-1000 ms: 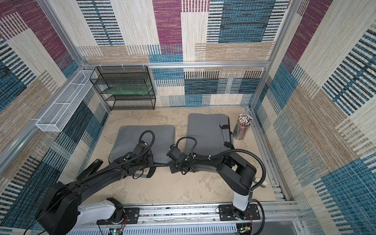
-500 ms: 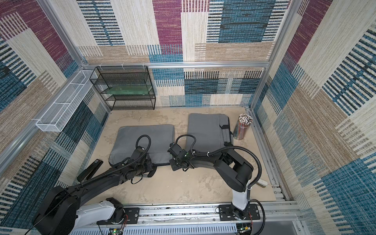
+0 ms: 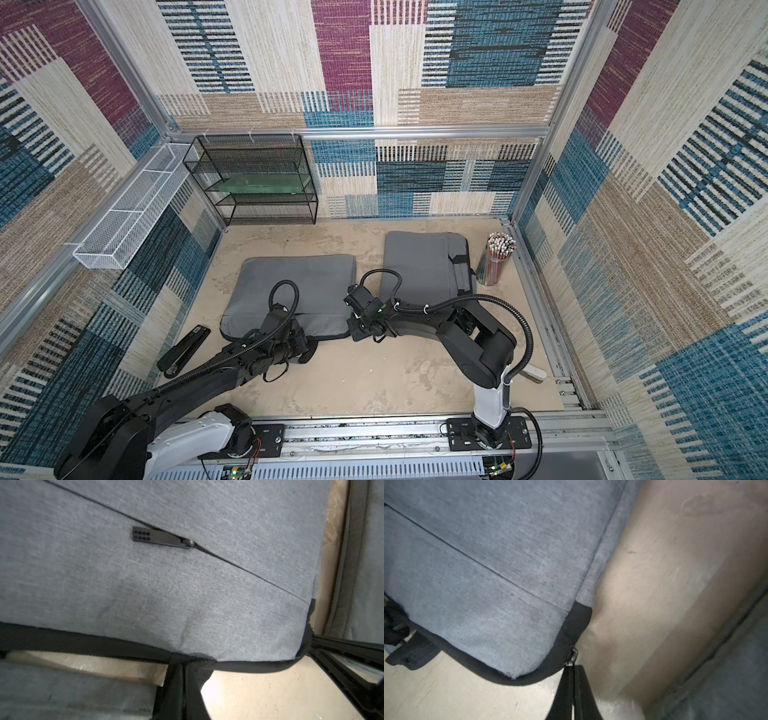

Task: Open the zippered laptop bag and take out the laptop
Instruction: Unzip the zipper on the zippered laptop bag, then adjust the zippered laptop bag at the center of the board.

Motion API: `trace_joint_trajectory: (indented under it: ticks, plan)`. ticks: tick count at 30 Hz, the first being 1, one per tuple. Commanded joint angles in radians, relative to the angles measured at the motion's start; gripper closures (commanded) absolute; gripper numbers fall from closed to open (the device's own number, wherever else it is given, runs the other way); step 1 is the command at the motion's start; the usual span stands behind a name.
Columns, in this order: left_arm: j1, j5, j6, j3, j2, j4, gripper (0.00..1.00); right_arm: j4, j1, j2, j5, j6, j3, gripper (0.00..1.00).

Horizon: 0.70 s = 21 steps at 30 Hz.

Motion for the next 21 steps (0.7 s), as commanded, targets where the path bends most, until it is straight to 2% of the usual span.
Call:
trace_joint_trajectory:
  ticks: [1,13,21]
  plan:
    - [0.009,-0.050,-0.018,-0.009,-0.007,-0.094,1.00,-0.009,-0.010,0.010,0.057,0.000,0.015,1.00]
    - [0.016,-0.043,-0.017,-0.011,-0.009,-0.094,1.00,0.017,-0.063,0.041,0.057,0.037,0.067,1.00]
    - [0.016,-0.002,0.023,0.025,0.003,-0.034,1.00,0.029,-0.100,0.068,0.054,0.045,0.126,1.00]
